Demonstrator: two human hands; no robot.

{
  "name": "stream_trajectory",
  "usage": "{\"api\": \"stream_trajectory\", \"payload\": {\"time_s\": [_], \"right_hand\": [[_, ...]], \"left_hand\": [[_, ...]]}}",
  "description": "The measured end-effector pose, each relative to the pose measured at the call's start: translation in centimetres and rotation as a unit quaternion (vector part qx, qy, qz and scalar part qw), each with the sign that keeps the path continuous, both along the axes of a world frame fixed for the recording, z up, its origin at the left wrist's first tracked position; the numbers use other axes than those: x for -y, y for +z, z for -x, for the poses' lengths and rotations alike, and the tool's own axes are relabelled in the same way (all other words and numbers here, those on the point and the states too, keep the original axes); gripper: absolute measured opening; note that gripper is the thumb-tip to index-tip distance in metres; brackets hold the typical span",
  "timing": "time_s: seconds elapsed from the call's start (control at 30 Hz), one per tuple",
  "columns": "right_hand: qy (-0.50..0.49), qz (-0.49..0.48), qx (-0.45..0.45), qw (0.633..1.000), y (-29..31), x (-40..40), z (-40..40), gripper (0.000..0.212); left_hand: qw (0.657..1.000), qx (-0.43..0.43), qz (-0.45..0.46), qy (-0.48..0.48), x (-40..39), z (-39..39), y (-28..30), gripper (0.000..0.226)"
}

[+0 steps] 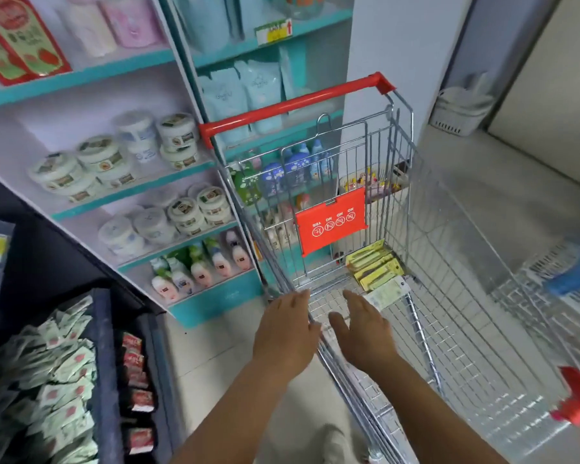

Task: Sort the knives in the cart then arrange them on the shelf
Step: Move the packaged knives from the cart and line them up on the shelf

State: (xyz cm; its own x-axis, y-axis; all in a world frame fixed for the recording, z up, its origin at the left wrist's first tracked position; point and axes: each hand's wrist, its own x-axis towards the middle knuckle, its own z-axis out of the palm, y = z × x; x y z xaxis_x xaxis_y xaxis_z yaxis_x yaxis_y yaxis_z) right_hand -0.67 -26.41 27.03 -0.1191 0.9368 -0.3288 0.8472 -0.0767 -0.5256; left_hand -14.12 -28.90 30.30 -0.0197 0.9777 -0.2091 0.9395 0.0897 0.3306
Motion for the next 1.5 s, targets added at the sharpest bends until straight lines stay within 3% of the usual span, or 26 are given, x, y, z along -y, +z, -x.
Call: {"api": "stream_trajectory", "payload": {"time_s": [0.33,0.67,0.97,1.2,1.3,1.4,1.5], "right_hand": [[-0.157,0.055,-0.043,0.985,-5.1,-9.5,-3.6,0.057],[-0.334,0.126,-0.074,0.931,-12.6,-18.4,-5.9,0.066],[-0.399,0.181,-0.063,0.897,-21.9,-23.2,-7.4,0.089],[-0.418,0.218,-0.037,0.881,-28.2,-24.2,-8.0,0.093],[-0.448,0.216,-0.041,0.866,-29.6,-24.3,-8.0,0.083],[-0.432,0.192,-0.013,0.881,-29.6,-24.6,-7.6,0.071],[-0.409,0.167,0.009,0.897,-29.7,-24.6,-7.4,0.066]], "left_hand": [[0.991,-0.012,0.068,-0.115,-13.7,-3.7,-4.9,0.058],[0.966,-0.012,0.130,-0.222,-26.9,-5.4,-14.9,0.068],[0.946,-0.037,0.140,-0.289,-33.7,-7.7,-25.3,0.070],[0.956,-0.056,0.115,-0.266,-35.4,-10.9,-31.8,0.074],[0.967,-0.086,0.070,-0.228,-35.4,-11.9,-33.7,0.074],[0.979,-0.084,0.022,-0.184,-35.7,-12.5,-34.5,0.073],[0.978,-0.073,0.064,-0.186,-35.6,-12.4,-35.2,0.058]]}}
